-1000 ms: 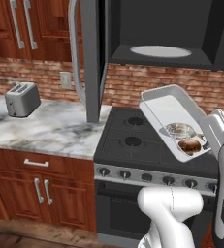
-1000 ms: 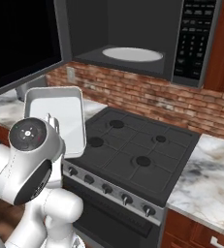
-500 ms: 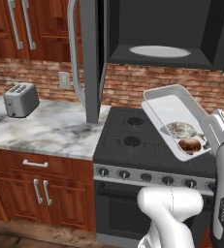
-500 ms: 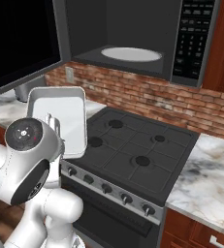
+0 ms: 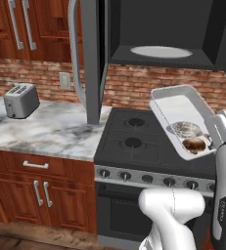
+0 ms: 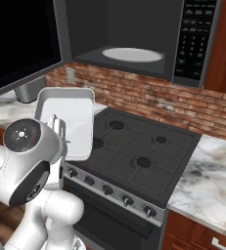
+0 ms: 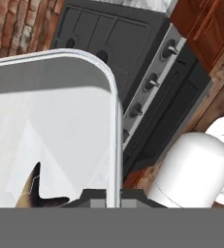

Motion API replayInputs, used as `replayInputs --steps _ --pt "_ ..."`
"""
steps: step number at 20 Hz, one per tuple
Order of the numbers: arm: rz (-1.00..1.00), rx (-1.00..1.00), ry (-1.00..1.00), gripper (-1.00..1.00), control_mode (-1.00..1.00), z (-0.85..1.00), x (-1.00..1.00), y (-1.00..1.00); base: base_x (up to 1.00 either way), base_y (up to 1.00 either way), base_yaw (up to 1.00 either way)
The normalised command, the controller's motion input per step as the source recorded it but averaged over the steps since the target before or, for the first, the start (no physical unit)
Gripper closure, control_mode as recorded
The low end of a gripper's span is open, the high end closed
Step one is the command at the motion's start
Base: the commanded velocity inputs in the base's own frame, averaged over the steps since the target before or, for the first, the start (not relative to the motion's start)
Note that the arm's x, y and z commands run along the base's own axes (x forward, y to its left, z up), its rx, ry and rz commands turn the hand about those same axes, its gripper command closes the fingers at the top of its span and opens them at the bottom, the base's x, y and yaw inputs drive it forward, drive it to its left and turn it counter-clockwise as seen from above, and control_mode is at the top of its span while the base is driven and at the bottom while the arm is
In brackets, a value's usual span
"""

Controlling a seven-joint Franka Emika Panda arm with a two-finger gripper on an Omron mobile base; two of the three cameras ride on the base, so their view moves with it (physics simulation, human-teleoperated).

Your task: Place the tupperware containing the fish and mushroom meal in the microwave. Close the microwave door and press the start button to reheat the meal.

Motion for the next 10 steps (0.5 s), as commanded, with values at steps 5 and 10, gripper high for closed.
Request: replayInputs --steps 5,10 --pt "-0.09 0.00 -0.01 1.00 -1.00 0.07 0.00 -0.27 0.00 0.00 0.00" --pt "-0.08 0.00 -0.04 1.00 -1.00 0.52 0.07 -0.02 0.00 0.00 0.00"
